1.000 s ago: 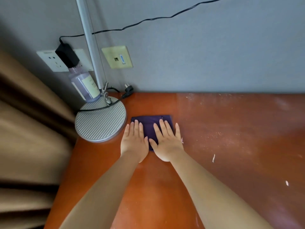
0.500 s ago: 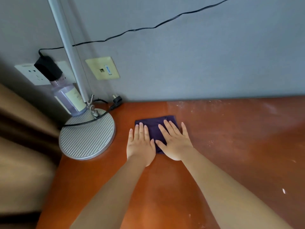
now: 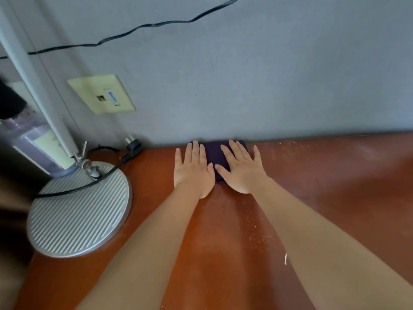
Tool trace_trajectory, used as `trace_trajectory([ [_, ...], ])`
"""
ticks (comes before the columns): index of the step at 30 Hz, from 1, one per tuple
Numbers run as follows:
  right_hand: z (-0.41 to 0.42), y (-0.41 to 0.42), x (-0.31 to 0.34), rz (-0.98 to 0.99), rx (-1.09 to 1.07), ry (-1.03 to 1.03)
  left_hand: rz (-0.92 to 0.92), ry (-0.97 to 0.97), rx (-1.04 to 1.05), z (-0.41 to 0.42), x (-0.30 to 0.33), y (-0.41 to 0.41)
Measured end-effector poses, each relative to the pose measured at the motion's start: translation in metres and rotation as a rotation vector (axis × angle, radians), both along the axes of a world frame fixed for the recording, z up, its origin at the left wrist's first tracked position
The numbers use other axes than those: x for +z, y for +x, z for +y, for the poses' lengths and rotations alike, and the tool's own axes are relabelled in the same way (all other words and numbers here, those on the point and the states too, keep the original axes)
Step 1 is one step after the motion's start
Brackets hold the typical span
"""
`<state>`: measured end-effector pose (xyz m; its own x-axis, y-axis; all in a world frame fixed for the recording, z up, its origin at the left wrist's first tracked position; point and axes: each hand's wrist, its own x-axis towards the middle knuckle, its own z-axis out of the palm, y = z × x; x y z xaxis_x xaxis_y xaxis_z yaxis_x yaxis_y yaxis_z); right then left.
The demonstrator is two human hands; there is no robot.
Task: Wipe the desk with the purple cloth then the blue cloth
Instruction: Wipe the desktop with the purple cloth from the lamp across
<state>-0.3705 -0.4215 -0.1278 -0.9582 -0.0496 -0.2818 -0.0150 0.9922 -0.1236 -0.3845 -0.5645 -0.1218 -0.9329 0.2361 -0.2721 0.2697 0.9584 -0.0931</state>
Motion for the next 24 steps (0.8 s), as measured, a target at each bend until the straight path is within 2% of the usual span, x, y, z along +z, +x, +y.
trace_trajectory([
  [5, 0.004, 0.022, 0.001, -0.019, -0.006, -0.021, -0.046, 0.005, 0.013, 0.004, 0.003, 0.021],
  [20, 0.022, 0.188, 0.006, -0.130, 0.028, -0.010, -0.112, -0.014, 0.056, 0.024, 0.006, 0.195],
  [24, 0.025, 0.209, 0.009, -0.159, 0.059, -0.003, -0.137, -0.037, 0.061, 0.025, 0.009, 0.219],
])
